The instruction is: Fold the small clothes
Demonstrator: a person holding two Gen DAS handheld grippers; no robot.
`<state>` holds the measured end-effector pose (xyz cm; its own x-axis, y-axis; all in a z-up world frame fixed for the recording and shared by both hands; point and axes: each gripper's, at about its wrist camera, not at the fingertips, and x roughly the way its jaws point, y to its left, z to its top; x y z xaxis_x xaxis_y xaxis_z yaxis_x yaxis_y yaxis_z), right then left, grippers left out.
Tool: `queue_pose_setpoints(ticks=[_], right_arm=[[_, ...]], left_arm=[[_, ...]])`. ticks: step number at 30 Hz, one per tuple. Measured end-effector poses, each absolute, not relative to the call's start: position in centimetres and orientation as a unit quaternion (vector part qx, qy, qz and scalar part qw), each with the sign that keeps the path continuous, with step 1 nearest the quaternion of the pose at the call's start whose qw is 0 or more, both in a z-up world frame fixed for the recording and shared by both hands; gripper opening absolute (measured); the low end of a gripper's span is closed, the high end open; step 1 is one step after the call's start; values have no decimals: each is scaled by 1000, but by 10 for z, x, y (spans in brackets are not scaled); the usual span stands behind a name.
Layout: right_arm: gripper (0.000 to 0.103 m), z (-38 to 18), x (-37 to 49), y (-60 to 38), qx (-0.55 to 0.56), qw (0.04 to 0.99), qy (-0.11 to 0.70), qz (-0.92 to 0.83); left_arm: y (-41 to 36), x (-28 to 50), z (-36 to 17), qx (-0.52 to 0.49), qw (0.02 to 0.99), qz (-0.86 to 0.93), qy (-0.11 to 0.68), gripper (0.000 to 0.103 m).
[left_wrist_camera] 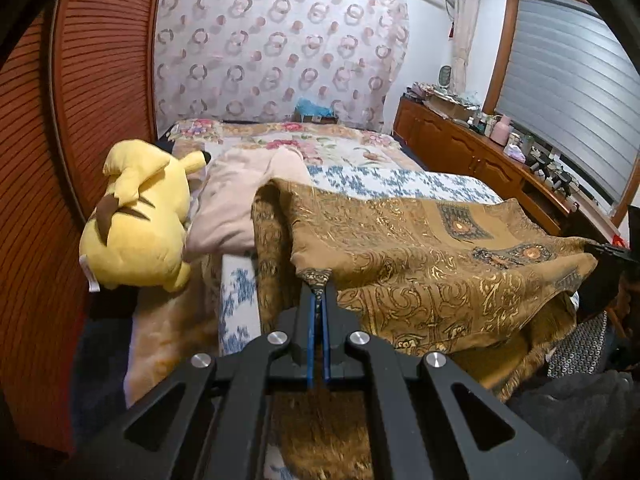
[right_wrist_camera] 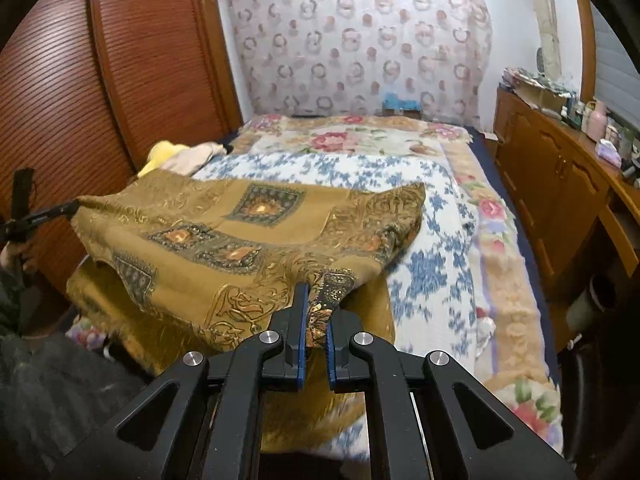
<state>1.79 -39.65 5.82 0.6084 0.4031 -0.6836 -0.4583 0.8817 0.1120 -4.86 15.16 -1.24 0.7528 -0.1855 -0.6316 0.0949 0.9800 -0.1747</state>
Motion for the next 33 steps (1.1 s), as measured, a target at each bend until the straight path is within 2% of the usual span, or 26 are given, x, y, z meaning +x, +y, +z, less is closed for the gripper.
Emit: queue_pose_setpoints(ticks=[5,7,8,9,15,18,33], right_arm=[[5,41,13,-392,-48,887,397,229],[14,34,15,-391,-52,885,406,223],[27,31,17,-391,-61,886,409,208],[39,30,16,-392,-62,889,408,200],[62,34,41,-393,-72,900,389,184],[68,33,70,-388,-79,902,382,183],[73,-16,224,-384,-91,891,417,153]], left_arm=[[146,-51,-27,-50,928,-65,364,5],[146,-50,-30,-46,927,-61,366,9],[146,-50,-30,-45,927,-60,366,15],[147,-47,-30,-44,928,-56,367,25],[151,-23,-30,-37,928,-49,367,55],[148,3,-32,-29,925,-52,374,56],[136,148,-55,-16,911,-32,412,56]])
